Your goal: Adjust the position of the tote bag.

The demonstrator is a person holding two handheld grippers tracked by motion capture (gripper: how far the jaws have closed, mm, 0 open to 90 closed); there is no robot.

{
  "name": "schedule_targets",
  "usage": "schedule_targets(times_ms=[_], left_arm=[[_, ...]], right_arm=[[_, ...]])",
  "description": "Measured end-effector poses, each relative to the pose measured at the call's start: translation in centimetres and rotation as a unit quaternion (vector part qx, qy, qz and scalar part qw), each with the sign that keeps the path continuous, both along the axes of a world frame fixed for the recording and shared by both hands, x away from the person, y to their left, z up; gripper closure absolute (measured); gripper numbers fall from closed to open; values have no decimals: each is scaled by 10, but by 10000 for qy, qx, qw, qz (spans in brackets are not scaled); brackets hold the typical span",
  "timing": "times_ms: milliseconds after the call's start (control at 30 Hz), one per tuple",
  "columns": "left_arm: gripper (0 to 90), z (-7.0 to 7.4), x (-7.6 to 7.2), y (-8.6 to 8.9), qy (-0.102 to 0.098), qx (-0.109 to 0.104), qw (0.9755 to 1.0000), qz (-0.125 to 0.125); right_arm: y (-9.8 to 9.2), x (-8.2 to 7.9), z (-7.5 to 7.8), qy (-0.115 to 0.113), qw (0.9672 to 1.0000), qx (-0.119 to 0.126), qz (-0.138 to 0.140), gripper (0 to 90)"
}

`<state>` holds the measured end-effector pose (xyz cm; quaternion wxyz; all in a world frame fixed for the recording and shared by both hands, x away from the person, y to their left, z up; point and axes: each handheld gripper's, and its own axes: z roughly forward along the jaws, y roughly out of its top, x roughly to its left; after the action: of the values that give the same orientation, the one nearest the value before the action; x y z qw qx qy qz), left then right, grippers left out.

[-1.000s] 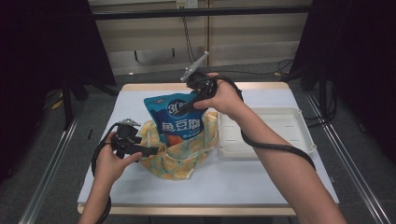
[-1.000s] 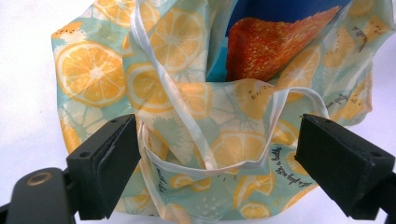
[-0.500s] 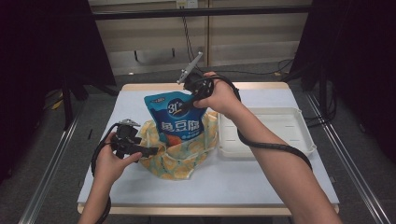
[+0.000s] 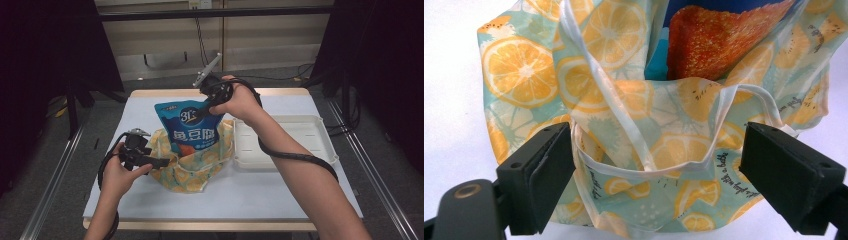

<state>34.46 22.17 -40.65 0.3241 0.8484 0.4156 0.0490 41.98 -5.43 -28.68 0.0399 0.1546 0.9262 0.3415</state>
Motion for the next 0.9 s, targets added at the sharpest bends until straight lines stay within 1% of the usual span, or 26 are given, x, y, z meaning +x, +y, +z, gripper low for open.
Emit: schedule_targets(times_ms=[33,100,167,333,467,567,600,667,767,900], left_arm=[[136,0,0,-1,-1,-26,10000,24],[136,0,0,-1,4,-27,10000,17],[136,-1,0,-1,6,-28,10000,19],[137,-1,0,-1,8,-30,10000,41],[137,-1,1,-1,18,-48,10000,15],[137,-1,0,-1,20,-51,10000,36],[137,-1,0,-1,11,-43,10000,44],[137,-1,0,-1,26,-59,10000,36],[137,-1,0,0,8,-19,10000,1],[137,-1,0,1,26,-16,10000,0]], right_arm=[[-1,0,0,-53,10000,-40,-15,813],[-1,1,0,-112,9999,-36,4,806],[-2,1,-1,-8,10000,-51,-20,815],[0,2,-1,80,10000,-41,-26,833],[1,2,0,131,9998,-117,-71,849],[3,2,0,56,9998,-166,-7,891],[3,1,0,78,9997,-223,-39,900],[4,2,1,13,9996,-283,32,900],[6,1,2,-1,9993,-381,60,900],[6,1,4,60,9990,-438,62,900]])
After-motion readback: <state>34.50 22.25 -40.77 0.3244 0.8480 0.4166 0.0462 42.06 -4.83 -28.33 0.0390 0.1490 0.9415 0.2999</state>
